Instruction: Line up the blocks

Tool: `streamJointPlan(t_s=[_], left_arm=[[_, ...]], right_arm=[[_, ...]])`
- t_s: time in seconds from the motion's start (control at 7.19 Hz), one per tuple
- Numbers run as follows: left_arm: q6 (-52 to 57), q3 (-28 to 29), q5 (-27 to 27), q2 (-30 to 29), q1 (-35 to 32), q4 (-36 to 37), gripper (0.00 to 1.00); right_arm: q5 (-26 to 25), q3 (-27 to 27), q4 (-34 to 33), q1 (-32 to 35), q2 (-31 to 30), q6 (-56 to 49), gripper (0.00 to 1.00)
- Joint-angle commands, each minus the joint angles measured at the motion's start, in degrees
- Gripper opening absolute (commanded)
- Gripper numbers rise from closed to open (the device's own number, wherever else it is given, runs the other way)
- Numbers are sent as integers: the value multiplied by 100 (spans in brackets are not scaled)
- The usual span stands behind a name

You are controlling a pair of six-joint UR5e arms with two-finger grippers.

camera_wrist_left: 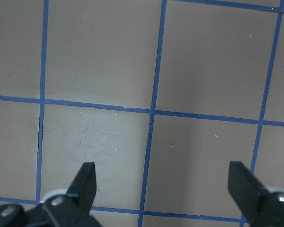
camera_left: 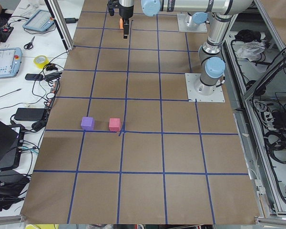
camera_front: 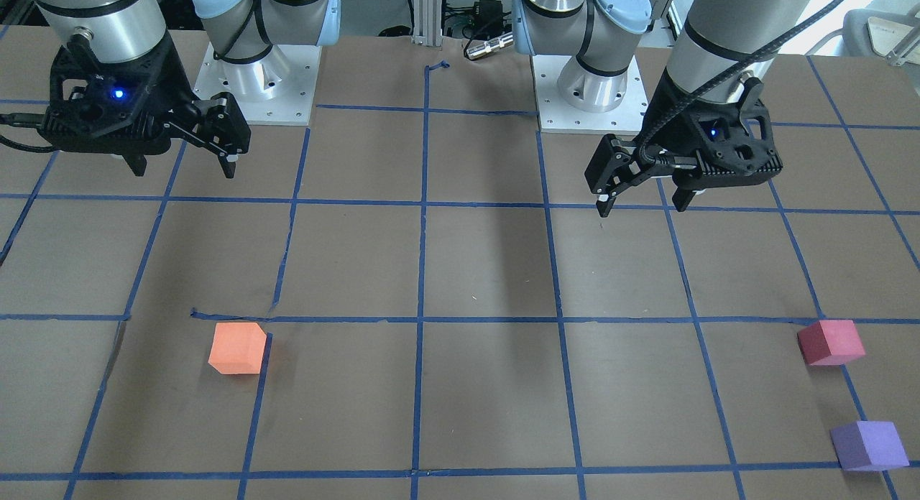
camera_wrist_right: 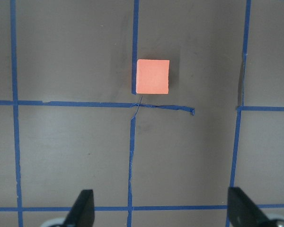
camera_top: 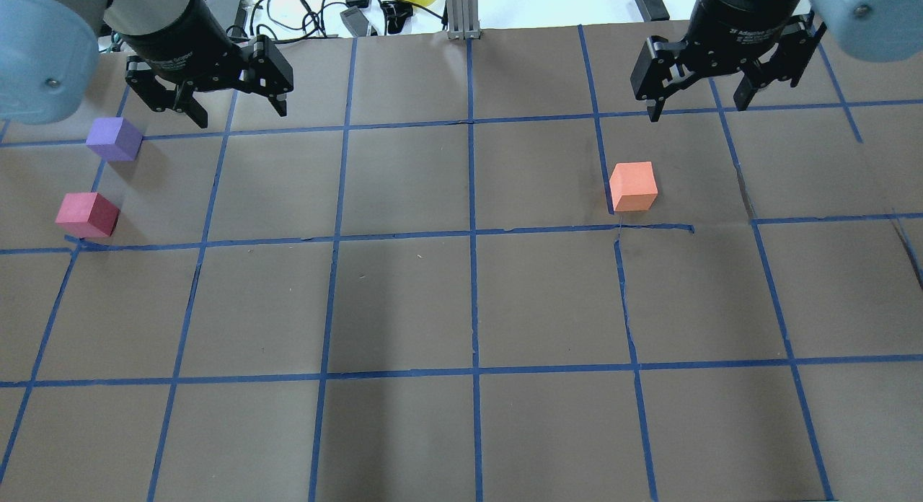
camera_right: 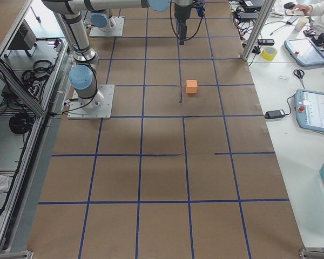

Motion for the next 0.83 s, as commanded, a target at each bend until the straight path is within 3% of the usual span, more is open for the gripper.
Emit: streamJointPlan(t_s=[0.0, 0.14, 0.7], left_arm=[[0, 1, 5, 0, 0, 0, 100], [0, 1, 5, 0, 0, 0, 100], [0, 1, 5, 0, 0, 0, 100]], right_arm=[[-7, -4, -784, -247, 853, -6, 100], [10, -21, -1382, -275, 1345, 11, 100], [388, 14, -2134, -469, 2509, 81, 100]])
